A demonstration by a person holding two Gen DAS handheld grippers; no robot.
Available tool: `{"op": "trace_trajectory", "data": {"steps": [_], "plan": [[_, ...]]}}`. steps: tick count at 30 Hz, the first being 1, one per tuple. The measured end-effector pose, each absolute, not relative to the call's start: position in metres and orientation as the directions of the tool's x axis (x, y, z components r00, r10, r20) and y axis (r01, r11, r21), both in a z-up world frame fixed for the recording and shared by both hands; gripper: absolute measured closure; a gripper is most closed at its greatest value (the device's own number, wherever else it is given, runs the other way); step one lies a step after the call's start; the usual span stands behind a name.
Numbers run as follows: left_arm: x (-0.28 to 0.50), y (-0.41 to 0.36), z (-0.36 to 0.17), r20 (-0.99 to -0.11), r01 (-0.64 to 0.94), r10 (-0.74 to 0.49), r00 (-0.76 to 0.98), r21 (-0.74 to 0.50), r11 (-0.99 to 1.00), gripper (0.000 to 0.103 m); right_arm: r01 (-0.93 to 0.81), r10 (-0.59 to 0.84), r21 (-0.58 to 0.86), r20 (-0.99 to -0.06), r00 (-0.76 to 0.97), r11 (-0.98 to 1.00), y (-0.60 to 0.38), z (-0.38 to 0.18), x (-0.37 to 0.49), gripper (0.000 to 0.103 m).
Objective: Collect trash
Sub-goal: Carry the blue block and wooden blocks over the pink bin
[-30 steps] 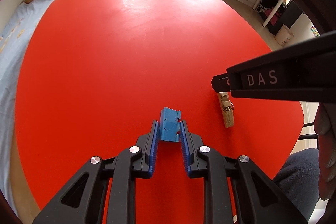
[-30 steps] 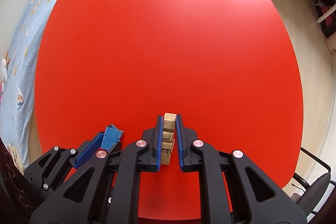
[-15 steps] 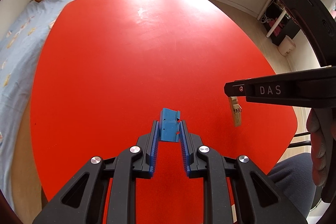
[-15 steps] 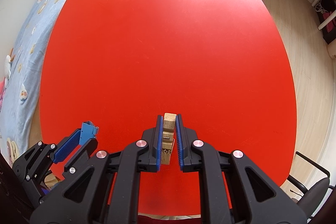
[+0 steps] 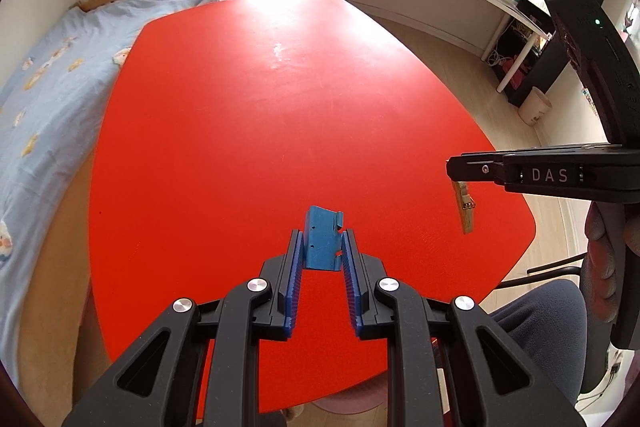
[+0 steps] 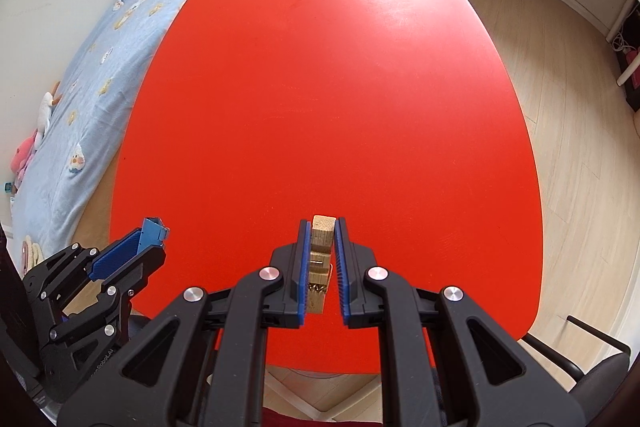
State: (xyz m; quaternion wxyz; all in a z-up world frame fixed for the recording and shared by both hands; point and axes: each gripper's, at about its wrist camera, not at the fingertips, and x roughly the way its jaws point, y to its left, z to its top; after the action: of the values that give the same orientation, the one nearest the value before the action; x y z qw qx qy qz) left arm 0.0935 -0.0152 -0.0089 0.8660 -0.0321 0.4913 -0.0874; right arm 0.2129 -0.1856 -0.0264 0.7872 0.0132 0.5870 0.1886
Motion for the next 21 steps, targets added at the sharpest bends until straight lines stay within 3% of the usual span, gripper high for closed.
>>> {"op": "trace_trajectory", "data": {"steps": [21], "plan": [[0.014,-0.013,0.036,-0.764,0.173,-0.271,0.585,-0.21,0.962,0.084,-0.429,0.445,0.29,-0.836,0.322,0.856,-0.229,0.021,0.085,0.091]]}}
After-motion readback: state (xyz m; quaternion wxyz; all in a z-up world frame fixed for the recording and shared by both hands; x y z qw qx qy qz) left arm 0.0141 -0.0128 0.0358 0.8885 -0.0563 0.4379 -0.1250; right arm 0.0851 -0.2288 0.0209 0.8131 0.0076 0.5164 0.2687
